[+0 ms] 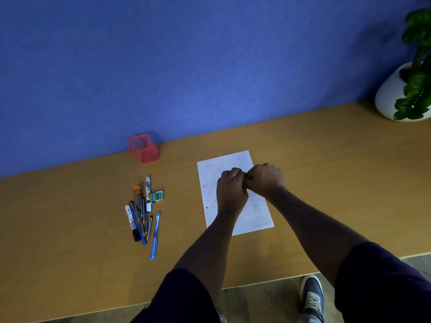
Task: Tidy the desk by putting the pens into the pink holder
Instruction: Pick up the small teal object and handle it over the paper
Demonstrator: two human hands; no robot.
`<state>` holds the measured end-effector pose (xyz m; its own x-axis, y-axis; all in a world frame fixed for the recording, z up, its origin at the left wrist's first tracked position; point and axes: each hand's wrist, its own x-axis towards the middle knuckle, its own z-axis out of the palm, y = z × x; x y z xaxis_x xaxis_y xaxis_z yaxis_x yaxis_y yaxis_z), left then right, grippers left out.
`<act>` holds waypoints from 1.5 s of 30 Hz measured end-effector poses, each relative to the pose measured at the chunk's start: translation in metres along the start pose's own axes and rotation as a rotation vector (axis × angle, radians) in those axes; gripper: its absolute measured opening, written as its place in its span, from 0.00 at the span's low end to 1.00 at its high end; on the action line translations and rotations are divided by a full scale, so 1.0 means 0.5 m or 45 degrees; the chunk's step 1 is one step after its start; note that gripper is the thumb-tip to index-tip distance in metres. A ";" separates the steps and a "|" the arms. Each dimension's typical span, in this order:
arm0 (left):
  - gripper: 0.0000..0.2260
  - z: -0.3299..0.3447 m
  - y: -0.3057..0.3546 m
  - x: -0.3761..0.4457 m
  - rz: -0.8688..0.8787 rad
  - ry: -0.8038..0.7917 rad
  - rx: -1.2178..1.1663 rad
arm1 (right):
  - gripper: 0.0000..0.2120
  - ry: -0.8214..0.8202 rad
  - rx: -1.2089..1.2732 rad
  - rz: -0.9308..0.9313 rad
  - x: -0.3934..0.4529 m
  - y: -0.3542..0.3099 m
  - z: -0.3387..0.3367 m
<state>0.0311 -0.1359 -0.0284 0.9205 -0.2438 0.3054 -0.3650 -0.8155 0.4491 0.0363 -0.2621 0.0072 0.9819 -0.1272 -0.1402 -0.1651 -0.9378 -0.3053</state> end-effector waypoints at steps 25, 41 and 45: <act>0.07 -0.002 -0.015 -0.009 -0.019 -0.038 -0.061 | 0.17 -0.125 0.042 -0.025 0.007 -0.007 -0.017; 0.09 -0.003 -0.012 -0.037 -0.030 -0.075 -0.088 | 0.12 -0.147 -0.313 -0.169 -0.009 -0.025 -0.029; 0.09 -0.013 -0.014 -0.033 0.030 -0.055 -0.100 | 0.14 -0.011 -0.217 -0.117 -0.033 -0.019 -0.012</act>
<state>0.0175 -0.1230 -0.0311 0.9159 -0.2866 0.2810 -0.3952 -0.7661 0.5069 0.0219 -0.2530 0.0180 0.9912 -0.0365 -0.1270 -0.0560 -0.9865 -0.1537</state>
